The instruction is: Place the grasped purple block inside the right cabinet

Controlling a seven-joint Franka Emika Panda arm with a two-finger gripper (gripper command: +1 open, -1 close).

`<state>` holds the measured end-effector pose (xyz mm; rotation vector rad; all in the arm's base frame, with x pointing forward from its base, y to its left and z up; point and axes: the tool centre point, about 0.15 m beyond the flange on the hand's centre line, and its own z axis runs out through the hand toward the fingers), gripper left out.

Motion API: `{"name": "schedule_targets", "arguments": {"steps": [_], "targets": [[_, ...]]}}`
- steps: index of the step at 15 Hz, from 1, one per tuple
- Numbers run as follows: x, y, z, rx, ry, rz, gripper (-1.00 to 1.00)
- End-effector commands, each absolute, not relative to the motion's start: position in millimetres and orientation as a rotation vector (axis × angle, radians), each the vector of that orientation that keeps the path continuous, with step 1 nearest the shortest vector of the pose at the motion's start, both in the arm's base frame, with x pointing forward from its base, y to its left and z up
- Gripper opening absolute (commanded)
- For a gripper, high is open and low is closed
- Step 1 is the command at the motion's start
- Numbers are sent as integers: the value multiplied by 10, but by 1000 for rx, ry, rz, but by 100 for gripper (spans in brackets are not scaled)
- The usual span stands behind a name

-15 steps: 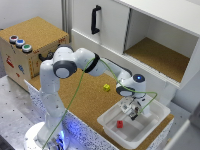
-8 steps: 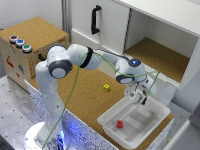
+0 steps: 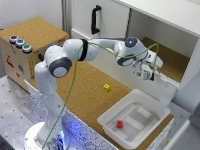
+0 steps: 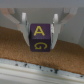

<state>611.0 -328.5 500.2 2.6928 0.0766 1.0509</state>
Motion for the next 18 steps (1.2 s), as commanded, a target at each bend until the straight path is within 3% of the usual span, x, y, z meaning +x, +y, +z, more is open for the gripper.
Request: {"name": "schedule_targets", "arguments": {"steps": [1, 5, 6, 14, 18], "targets": [[6837, -3515, 4881, 2906, 186, 1203, -100], [7012, -3516, 4768, 3009, 218, 1148, -100], [6967, -3484, 4780, 3012, 230, 1142, 100], [6087, -3033, 5104, 2895, 315, 1196, 100], [5458, -2884, 5019, 2916, 390, 1098, 100]]}}
